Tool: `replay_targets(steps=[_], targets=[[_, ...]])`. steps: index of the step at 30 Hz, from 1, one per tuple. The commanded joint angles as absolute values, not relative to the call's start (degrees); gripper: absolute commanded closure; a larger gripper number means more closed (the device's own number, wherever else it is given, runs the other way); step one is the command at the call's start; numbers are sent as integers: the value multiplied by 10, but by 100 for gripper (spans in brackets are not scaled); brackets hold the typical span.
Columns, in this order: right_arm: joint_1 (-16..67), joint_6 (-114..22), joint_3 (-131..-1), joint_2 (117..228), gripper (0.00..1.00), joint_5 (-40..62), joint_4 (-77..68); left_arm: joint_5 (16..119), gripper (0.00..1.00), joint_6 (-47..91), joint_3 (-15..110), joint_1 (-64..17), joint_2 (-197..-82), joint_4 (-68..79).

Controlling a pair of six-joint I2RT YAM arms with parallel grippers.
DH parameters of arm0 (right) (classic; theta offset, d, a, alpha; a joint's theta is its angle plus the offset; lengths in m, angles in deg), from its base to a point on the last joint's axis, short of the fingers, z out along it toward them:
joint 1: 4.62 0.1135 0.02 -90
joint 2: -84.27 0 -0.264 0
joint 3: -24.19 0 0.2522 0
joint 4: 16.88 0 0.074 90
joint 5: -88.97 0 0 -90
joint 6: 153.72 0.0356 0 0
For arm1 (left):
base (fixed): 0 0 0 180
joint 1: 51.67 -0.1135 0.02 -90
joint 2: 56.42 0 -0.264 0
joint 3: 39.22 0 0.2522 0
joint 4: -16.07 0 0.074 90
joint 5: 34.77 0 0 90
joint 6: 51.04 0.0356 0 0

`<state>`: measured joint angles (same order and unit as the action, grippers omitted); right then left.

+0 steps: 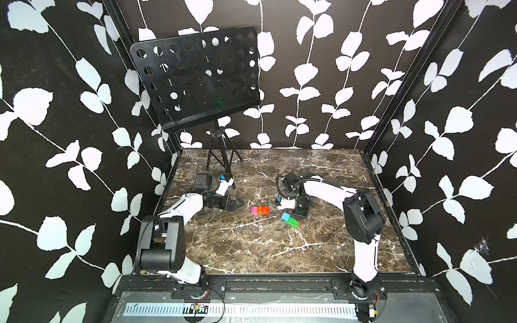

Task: Assemble the letter y with lego
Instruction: Assemble the lego brick with the lego brick.

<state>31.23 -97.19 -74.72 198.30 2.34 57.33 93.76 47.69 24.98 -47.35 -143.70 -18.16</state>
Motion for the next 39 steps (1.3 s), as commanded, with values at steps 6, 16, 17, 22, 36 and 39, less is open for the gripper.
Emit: replay_targets(steps=[6,16,17,22,36,39], targets=[[317,-927,-767,1959,78,20,628,943,3,469,233,-476,-1421,-170],[328,-842,-764,1949,79,50,623,944,3,465,230,-476,-1418,-164],[330,-837,-766,1952,80,55,623,945,3,465,229,-476,-1418,-164],[343,-823,-769,1972,80,60,626,945,3,464,230,-476,-1418,-162],[353,-811,-756,1999,81,33,647,945,3,465,229,-476,-1420,-163],[356,-806,-753,2008,82,25,649,945,3,464,229,-476,-1422,-162]])
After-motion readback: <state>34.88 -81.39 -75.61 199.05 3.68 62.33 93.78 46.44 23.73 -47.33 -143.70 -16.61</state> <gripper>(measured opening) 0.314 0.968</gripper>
